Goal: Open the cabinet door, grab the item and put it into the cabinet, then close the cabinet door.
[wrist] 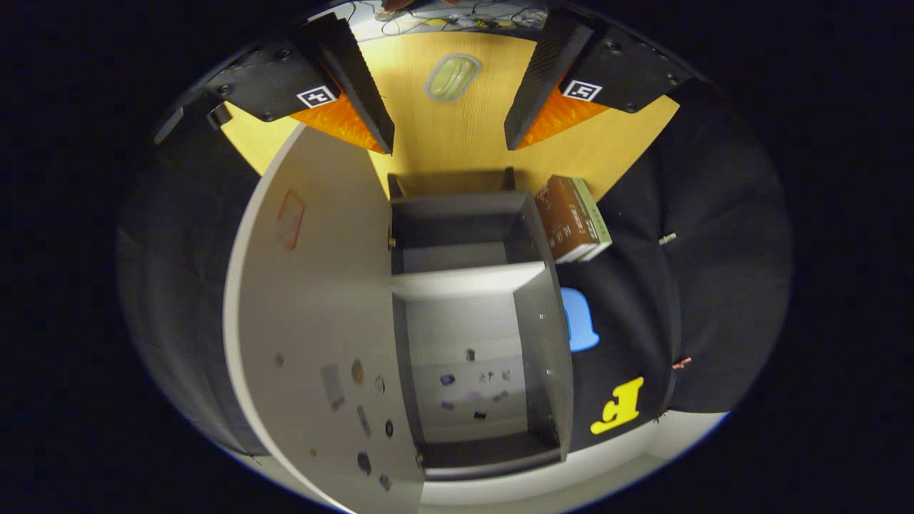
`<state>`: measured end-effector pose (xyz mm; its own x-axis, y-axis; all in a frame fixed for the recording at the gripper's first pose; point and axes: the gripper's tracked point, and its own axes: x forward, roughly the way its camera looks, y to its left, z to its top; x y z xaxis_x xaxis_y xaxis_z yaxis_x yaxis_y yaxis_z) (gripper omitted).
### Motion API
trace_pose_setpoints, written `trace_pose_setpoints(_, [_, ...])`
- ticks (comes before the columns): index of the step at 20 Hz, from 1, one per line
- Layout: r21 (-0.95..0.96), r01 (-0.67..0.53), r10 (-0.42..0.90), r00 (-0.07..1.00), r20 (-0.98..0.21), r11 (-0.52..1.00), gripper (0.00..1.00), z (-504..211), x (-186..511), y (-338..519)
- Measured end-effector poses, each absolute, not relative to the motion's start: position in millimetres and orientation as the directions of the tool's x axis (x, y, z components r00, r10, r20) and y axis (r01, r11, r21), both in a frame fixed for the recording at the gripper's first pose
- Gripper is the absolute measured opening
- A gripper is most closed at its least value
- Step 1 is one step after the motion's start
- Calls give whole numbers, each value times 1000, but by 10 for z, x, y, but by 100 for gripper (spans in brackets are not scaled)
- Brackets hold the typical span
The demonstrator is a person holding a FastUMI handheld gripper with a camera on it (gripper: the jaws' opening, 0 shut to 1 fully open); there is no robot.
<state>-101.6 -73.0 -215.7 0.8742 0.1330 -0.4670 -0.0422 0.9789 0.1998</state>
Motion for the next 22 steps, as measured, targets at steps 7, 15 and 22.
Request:
trace_pose_setpoints(7, [208,79,95,697,-711,975,99,-3686,-901,-518])
trace_pose_setpoints(15, [84,113,2,582,-813,990,67,-4434,-945,-396])
trace_pose_setpoints(22, [30,109,-37,567,-823,994,22,-4529,-860,-390])
